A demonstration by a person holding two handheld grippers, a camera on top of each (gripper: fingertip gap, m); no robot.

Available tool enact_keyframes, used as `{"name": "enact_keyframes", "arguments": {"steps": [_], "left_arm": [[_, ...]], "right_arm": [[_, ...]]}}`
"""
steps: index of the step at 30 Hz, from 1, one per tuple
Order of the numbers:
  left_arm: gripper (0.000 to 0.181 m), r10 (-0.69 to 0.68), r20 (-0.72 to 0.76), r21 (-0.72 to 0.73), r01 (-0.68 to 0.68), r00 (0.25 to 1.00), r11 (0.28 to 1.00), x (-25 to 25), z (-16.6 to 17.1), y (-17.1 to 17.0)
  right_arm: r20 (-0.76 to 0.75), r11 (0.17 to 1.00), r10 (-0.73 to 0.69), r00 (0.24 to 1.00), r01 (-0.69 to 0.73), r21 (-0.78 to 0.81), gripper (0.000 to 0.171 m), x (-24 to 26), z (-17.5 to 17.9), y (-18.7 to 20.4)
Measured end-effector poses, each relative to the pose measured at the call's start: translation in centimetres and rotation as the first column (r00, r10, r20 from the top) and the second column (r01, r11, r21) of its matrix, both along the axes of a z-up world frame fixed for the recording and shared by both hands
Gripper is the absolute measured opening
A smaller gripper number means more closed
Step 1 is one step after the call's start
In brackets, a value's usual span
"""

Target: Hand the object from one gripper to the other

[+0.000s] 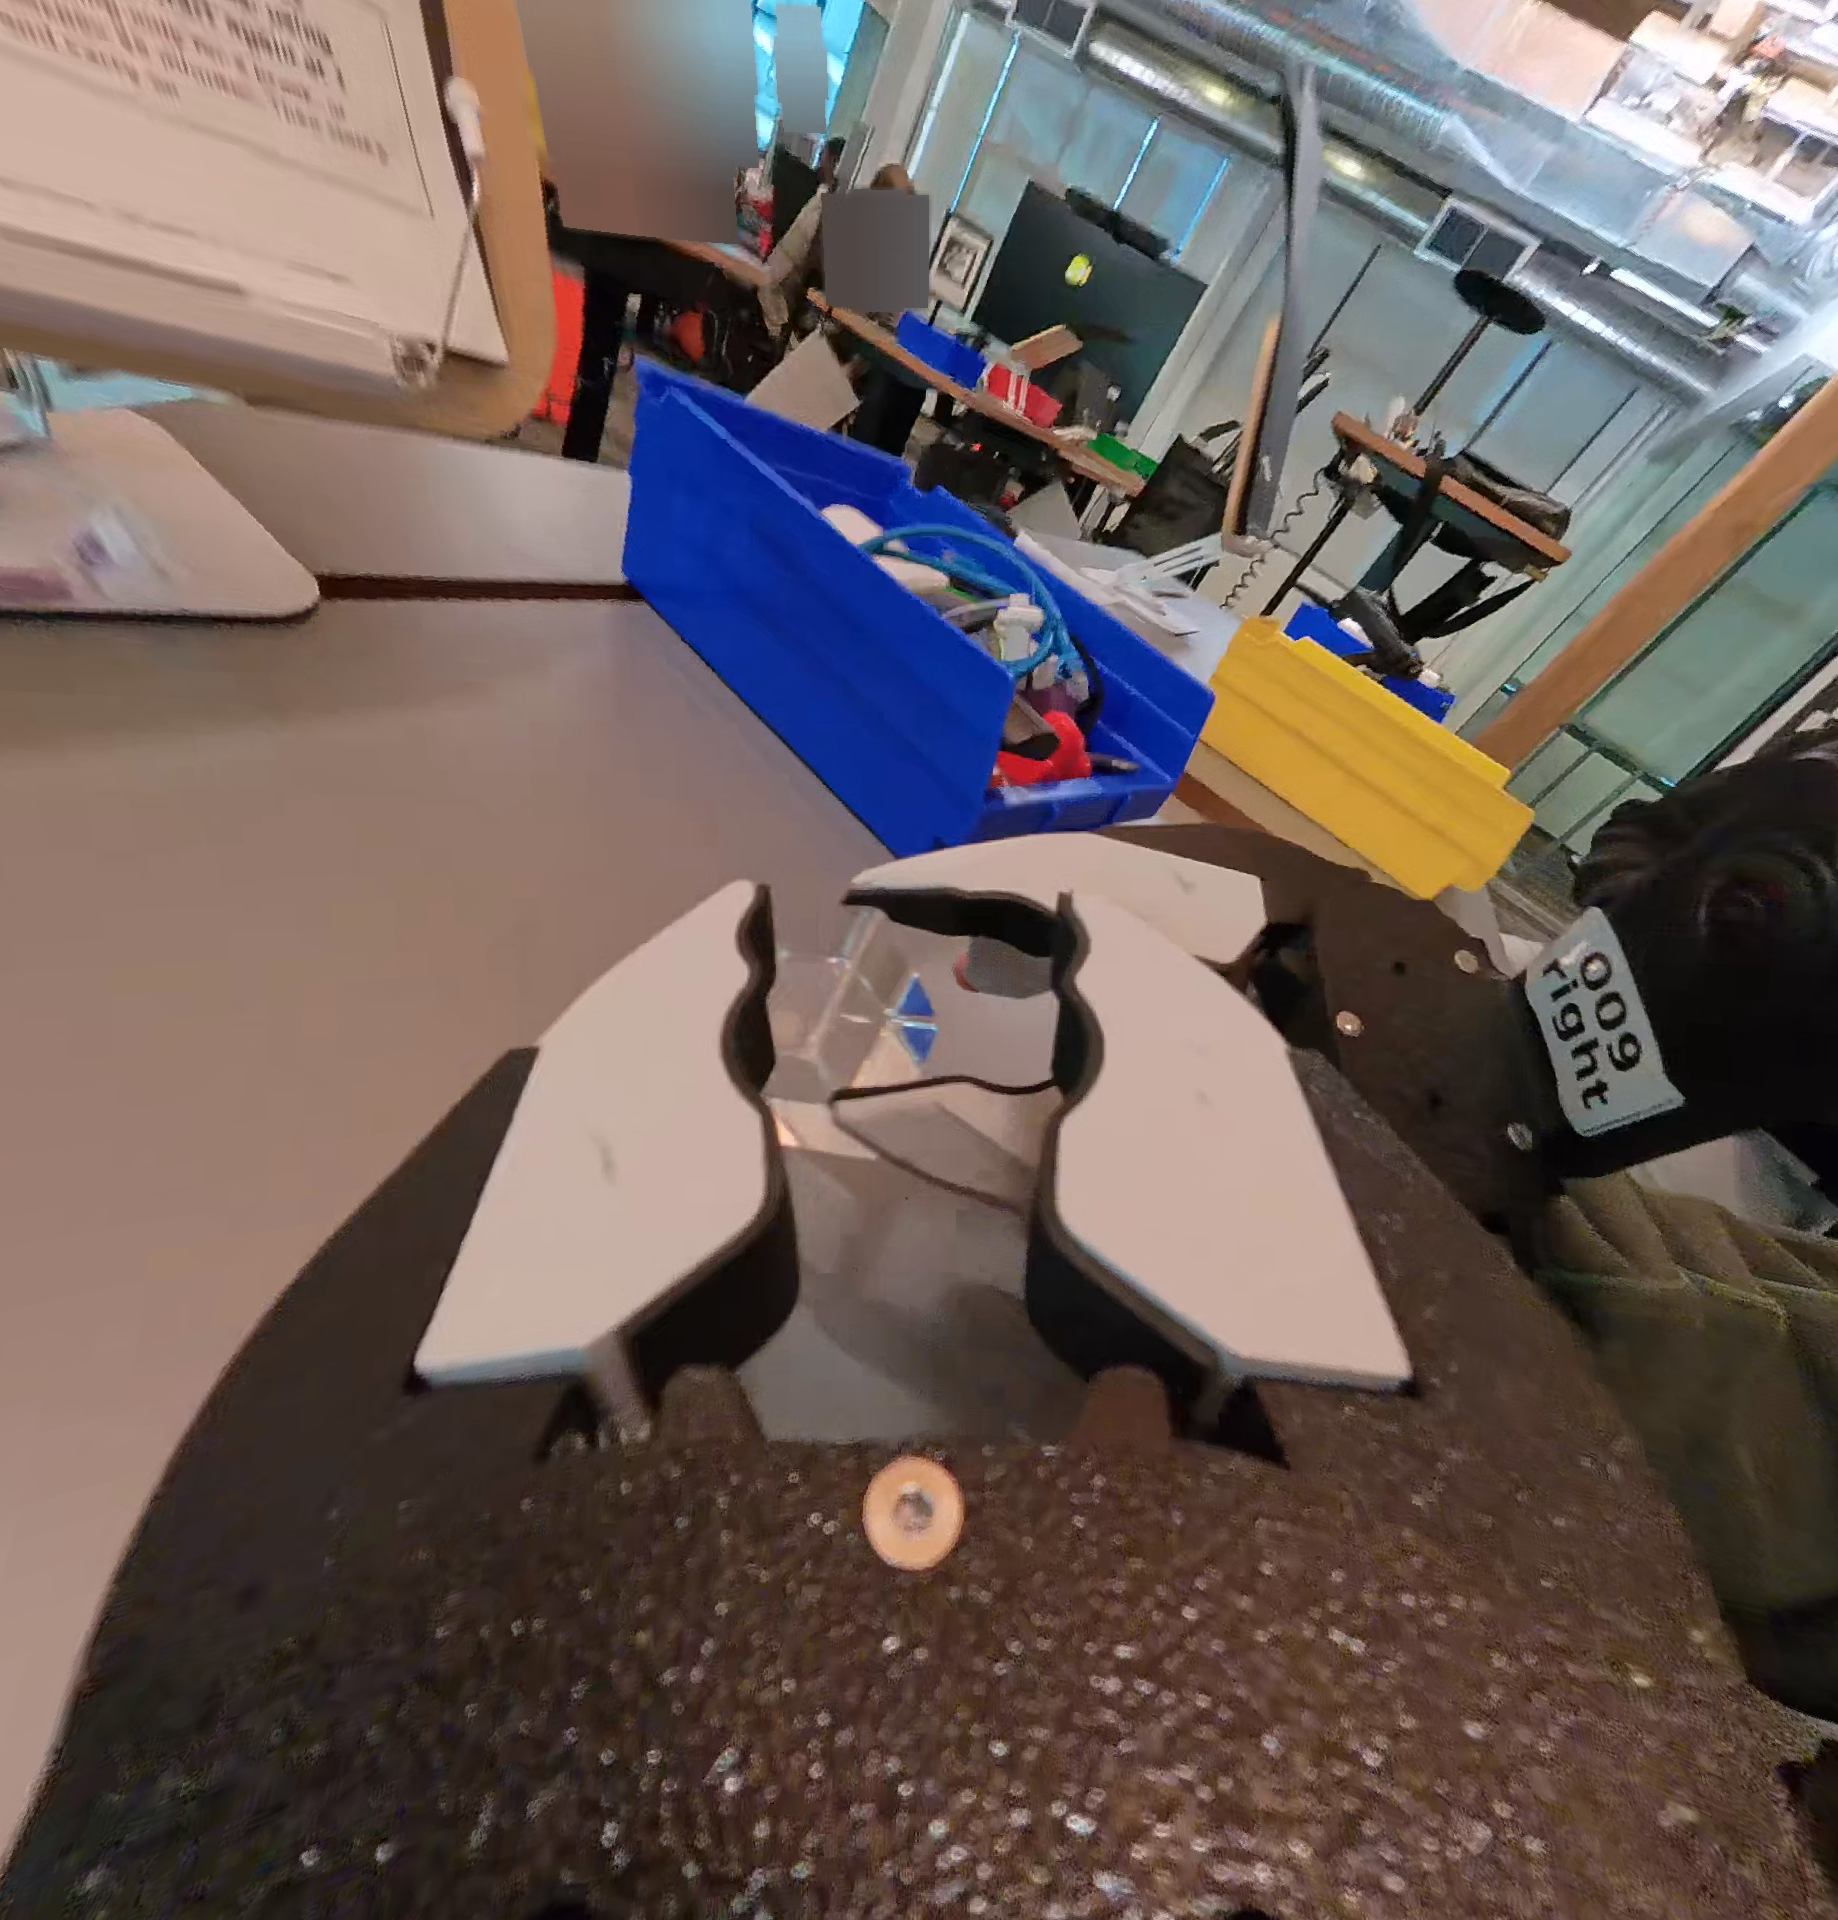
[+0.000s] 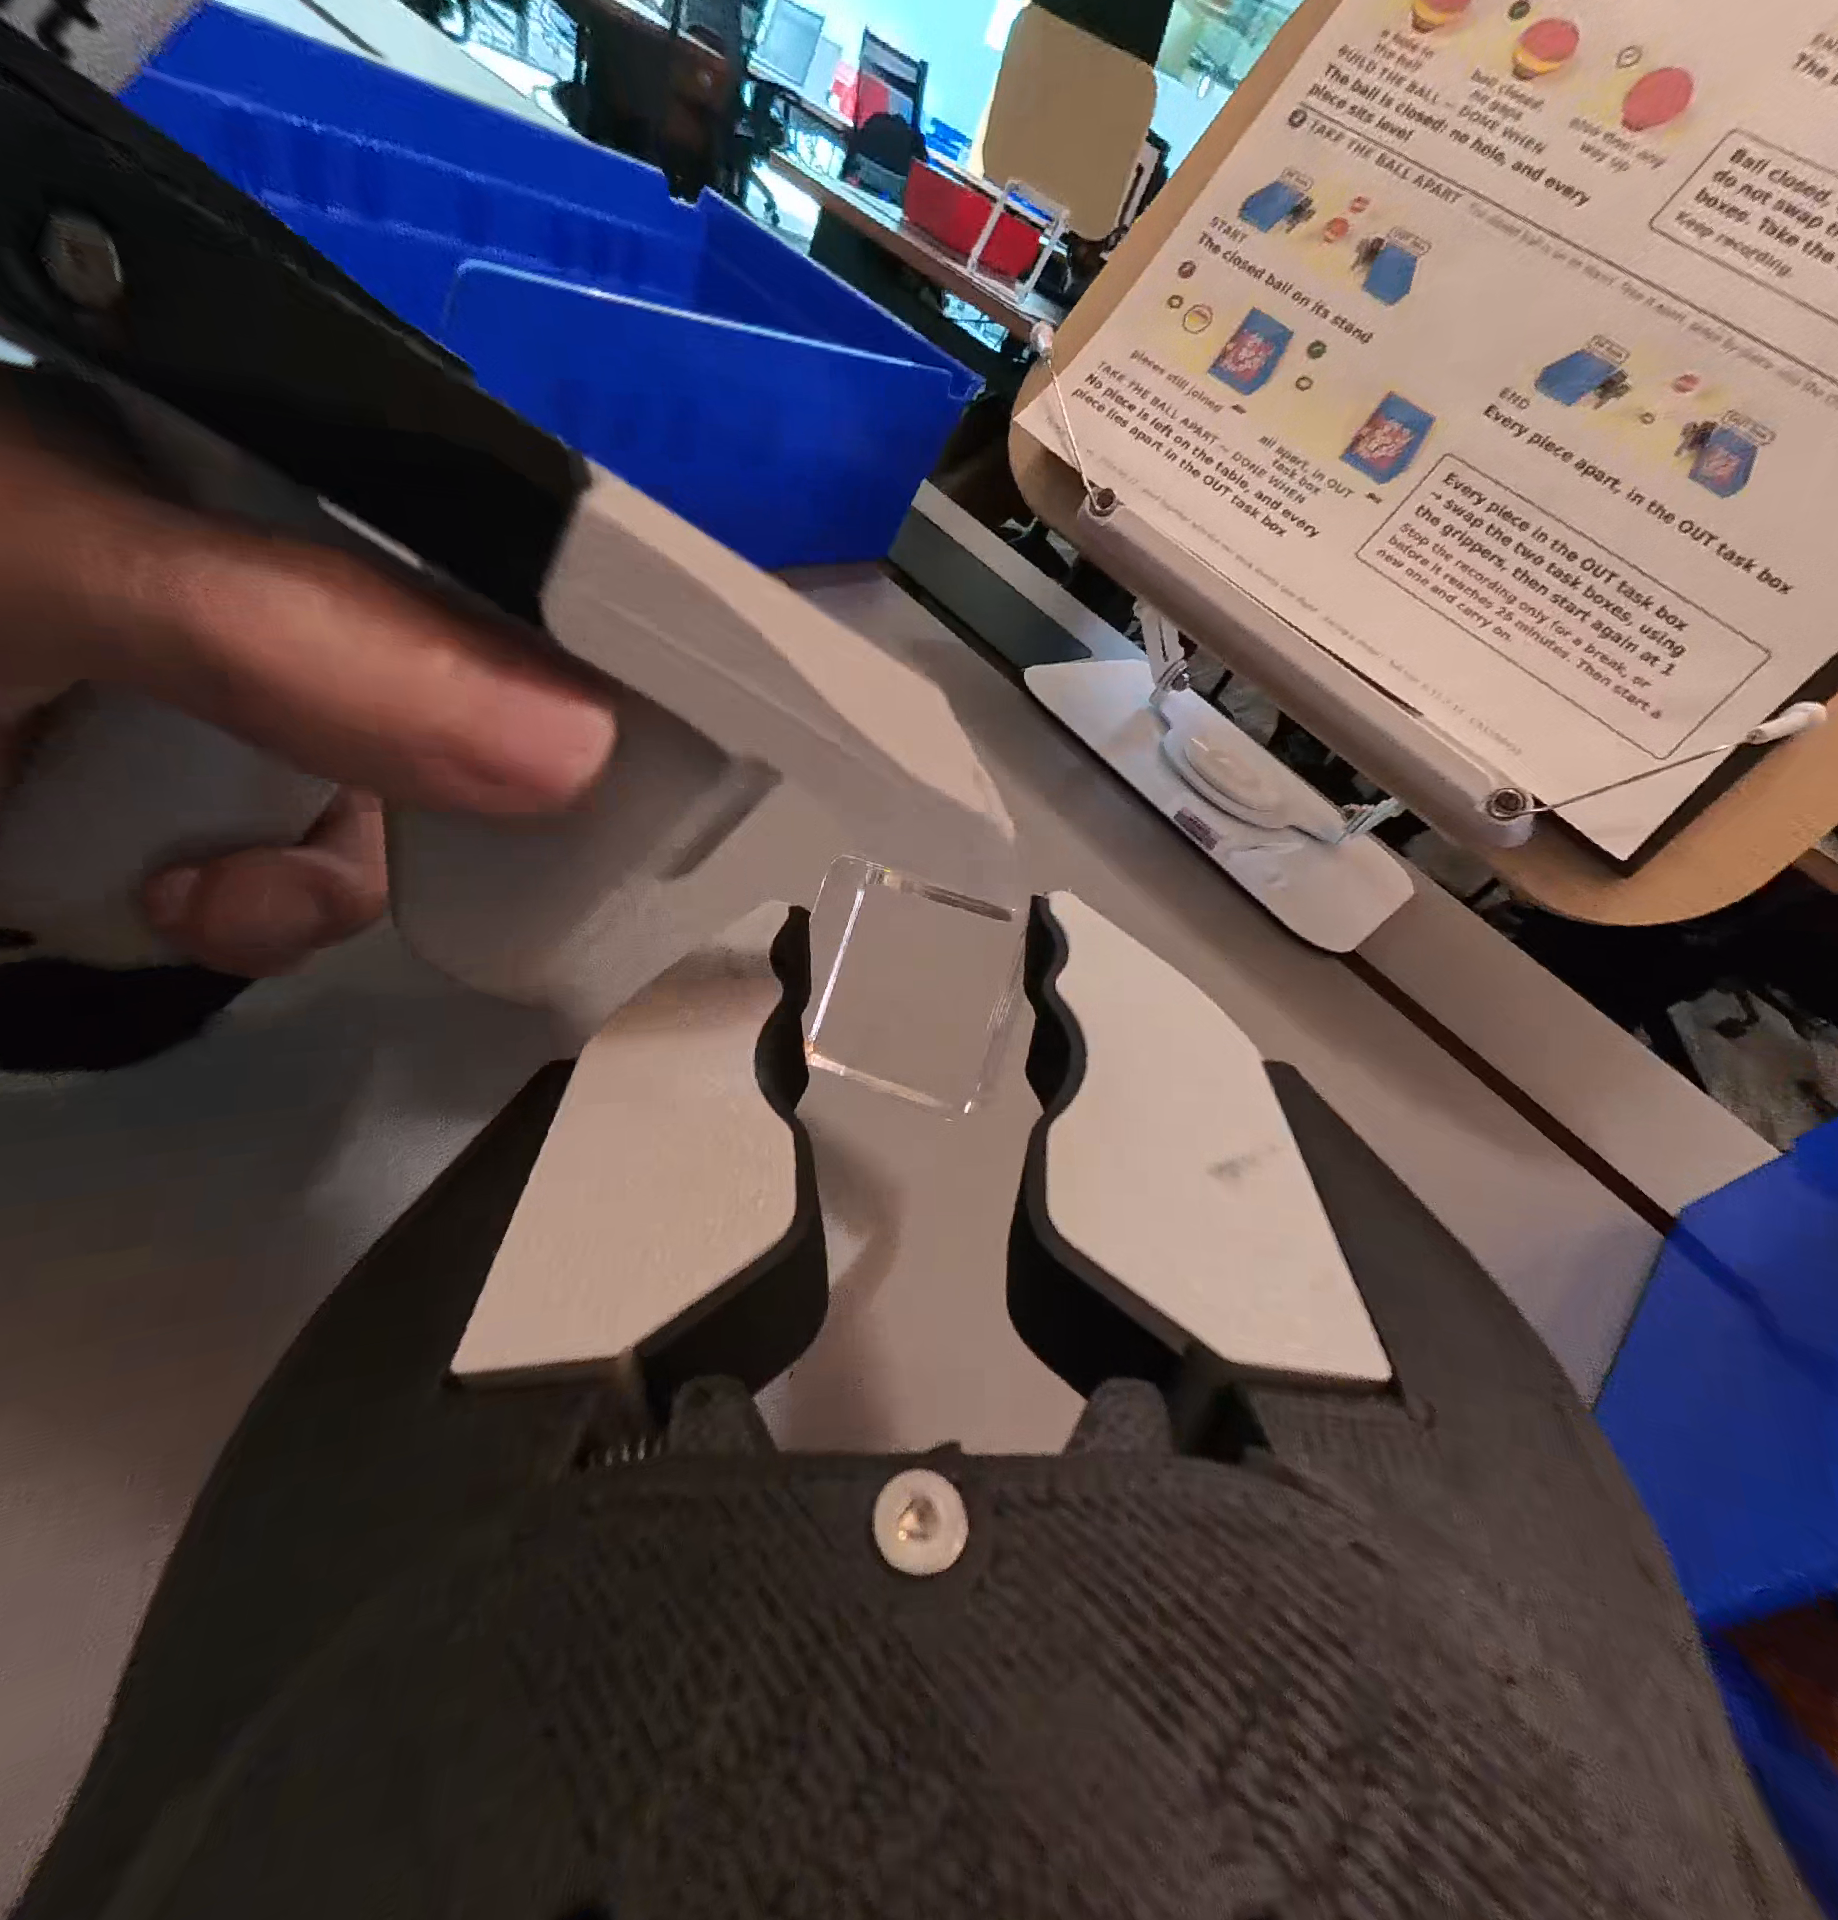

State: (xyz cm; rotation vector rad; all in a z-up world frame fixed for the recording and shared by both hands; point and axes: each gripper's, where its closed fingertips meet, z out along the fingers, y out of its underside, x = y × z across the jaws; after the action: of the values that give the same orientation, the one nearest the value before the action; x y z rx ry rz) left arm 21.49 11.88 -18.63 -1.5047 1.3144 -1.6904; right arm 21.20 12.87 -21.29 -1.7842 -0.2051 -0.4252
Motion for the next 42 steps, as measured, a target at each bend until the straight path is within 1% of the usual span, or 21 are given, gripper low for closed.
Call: {"name": "enact_keyframes", "arguments": {"steps": [1, 2, 4, 6, 8, 10, 12, 14, 16, 17, 20, 22, 24, 26, 28, 29, 33, 37, 39, 41, 42], "left_arm": [[0.052, 0.007, 0.029, 0.006, -0.007, 1.0, 1.0, -0.2, 0.6, 0.7], [0.06, 0.016, 0.062, 0.02, -0.017, 0.998, 1.0, -0.4, 1.3, 1.4], [0.074, -0.042, 0.115, 0.092, 0.032, 0.993, 0.995, -1.2, 2.3, 2.1], [0.073, -0.179, 0.117, 0.208, 0.153, 0.977, 0.966, -2.2, 1.9, 1.5], [0.076, -0.202, 0.092, 0.351, 0.158, 0.975, 0.923, -2.3, 0.9, 0.9], [0.077, -0.161, 0.11, 0.553, 0.075, 0.981, 0.83, -1.6, 0.2, 0.0], [0.077, -0.087, 0.146, 0.728, -0.047, 0.985, 0.684, -0.8, -0.1, -0.6], [0.076, -0.031, 0.17, 0.829, -0.126, 0.985, 0.545, -0.2, -0.5, -0.7], [0.047, 0.035, 0.188, 0.867, -0.183, 0.981, 0.463, 0.0, -0.7, 0.0], [0.047, 0.032, 0.166, 0.874, -0.162, 0.986, 0.458, -0.1, -1.0, 0.2], [0.047, 0.015, 0.158, 0.849, -0.144, 0.987, 0.508, -0.3, -0.9, 0.4], [0.047, -0.015, 0.141, 0.743, -0.096, 0.99, 0.662, -0.5, -0.4, 0.5], [0.047, -0.104, 0.139, 0.545, 0.012, 0.985, 0.839, -1.1, 0.4, 0.1], [0.047, -0.257, 0.138, 0.326, 0.201, 0.957, 0.924, -2.2, 1.2, -0.8], [0.047, -0.345, 0.133, 0.19, 0.317, 0.929, 0.929, -3.0, 1.4, -1.1], [0.047, -0.38, 0.125, 0.17, 0.357, 0.916, 0.918, -3.4, 1.2, -1.3], [0.047, -0.467, 0.048, 0.256, 0.441, 0.883, 0.86, -4.1, -0.3, -2.4], [0.047, -0.492, 0.007, 0.286, 0.47, 0.87, 0.835, -4.0, -1.0, -3.6], [0.047, -0.423, 0.078, 0.305, 0.383, 0.903, 0.872, -3.3, 0.1, -3.1], [0.049, -0.25, 0.176, 0.351, 0.177, 0.952, 0.92, -1.9, 1.2, -1.7], [0.05, -0.171, 0.224, 0.399, 0.07, 0.959, 0.914, -1.5, 1.6, -1.3]], "right_arm": [[0.005, 1.0, 0.004, 1.0, -0.004, 0.014, 0.04, 0.1, 0.4, -0.1], [0.017, 0.999, 0.014, 1.0, -0.014, 0.034, 0.04, 0.2, 1.0, -0.4], [-0.011, 0.995, 0.035, 0.999, -0.034, 0.091, 0.04, 0.5, 2.6, -1.0], [-0.106, 0.983, 0.107, 0.989, -0.09, 0.158, 0.04, 0.5, 4.0, -1.5], [-0.195, 0.974, 0.137, 0.971, -0.095, 0.207, 0.04, 0.9, 5.0, -2.0], [-0.256, 0.964, 0.158, 0.954, -0.093, 0.249, 0.04, 1.1, 5.6, -2.2], [-0.303, 0.955, 0.206, 0.931, -0.124, 0.268, 0.04, 0.4, 5.9, -2.3], [-0.301, 0.95, 0.238, 0.923, -0.156, 0.271, 0.04, -0.6, 6.0, -2.1], [-0.286, 0.948, 0.258, 0.923, -0.184, 0.261, 0.039, -1.6, 5.8, -1.9], [-0.261, 0.951, 0.247, 0.933, -0.182, 0.249, 0.039, -1.6, 5.6, -1.8], [-0.247, 0.934, 0.3, 0.922, -0.231, 0.273, 0.036, -1.8, 5.7, -2.0], [-0.303, 0.913, 0.371, 0.878, -0.285, 0.294, 0.05, -1.8, 5.9, -2.5], [-0.388, 0.904, 0.409, 0.826, -0.308, 0.297, 0.064, -1.2, 5.7, -2.7], [-0.464, 0.873, 0.485, 0.741, -0.38, 0.306, 0.071, -1.8, 5.4, -3.0], [-0.485, 0.836, 0.549, 0.68, -0.445, 0.321, 0.068, -2.9, 5.3, -3.2], [-0.478, 0.831, 0.556, 0.68, -0.449, 0.329, 0.066, -3.1, 5.4, -3.2], [-0.467, 0.825, 0.565, 0.68, -0.451, 0.341, 0.054, -4.0, 5.2, -2.8], [-0.417, 0.813, 0.581, 0.699, -0.478, 0.333, 0.044, -4.7, 4.9, -2.8], [-0.409, 0.827, 0.558, 0.722, -0.444, 0.344, 0.044, -4.2, 5.5, -2.7], [-0.46, 0.872, 0.436, 0.774, -0.238, 0.427, 0.044, -1.9, 6.5, -2.2], [-0.506, 0.878, 0.388, 0.771, -0.142, 0.456, 0.044, -0.9, 6.7, -2.1]]}}
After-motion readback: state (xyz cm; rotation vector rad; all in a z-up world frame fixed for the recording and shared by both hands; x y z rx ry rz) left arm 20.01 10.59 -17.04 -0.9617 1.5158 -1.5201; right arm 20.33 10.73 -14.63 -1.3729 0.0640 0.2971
